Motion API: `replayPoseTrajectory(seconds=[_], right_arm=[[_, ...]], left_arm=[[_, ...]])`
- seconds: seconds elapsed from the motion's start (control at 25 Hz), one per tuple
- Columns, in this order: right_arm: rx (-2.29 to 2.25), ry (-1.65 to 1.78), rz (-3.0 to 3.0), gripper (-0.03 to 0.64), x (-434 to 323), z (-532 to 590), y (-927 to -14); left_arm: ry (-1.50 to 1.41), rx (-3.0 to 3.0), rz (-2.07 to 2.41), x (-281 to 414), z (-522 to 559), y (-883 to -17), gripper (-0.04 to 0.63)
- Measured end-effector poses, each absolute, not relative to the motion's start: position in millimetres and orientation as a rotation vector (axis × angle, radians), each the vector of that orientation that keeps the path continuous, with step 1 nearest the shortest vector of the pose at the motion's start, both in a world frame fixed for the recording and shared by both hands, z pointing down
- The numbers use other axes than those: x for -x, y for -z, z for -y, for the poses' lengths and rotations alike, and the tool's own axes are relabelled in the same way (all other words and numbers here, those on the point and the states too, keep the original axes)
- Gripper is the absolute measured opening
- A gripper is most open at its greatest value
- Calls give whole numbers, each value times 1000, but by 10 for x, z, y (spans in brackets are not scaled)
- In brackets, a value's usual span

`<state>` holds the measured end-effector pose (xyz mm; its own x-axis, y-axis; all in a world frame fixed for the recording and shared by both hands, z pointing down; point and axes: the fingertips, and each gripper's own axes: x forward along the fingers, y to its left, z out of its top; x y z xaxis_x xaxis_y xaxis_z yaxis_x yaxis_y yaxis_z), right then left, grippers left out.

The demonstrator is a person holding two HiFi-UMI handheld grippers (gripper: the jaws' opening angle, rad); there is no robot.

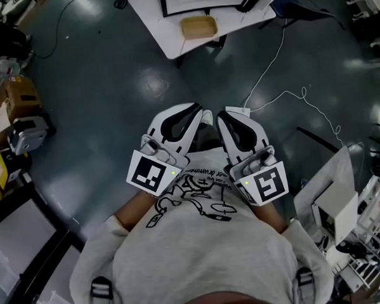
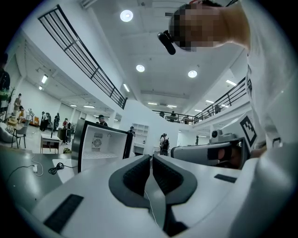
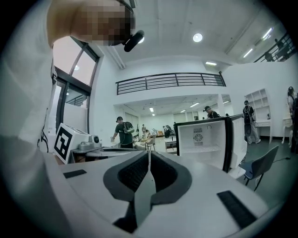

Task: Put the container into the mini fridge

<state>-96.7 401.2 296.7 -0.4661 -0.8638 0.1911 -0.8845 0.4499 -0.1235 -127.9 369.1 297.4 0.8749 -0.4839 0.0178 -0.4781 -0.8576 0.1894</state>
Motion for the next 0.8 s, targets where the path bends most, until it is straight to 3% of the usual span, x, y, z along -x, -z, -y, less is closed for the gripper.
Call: replayPoseTrajectory(seconds=[0.8], right_arm=[[-1561,-274,2582,37,656,-3493,-2927]], left_arm=[[58,-2859,740,975,-3178,-2910,32]])
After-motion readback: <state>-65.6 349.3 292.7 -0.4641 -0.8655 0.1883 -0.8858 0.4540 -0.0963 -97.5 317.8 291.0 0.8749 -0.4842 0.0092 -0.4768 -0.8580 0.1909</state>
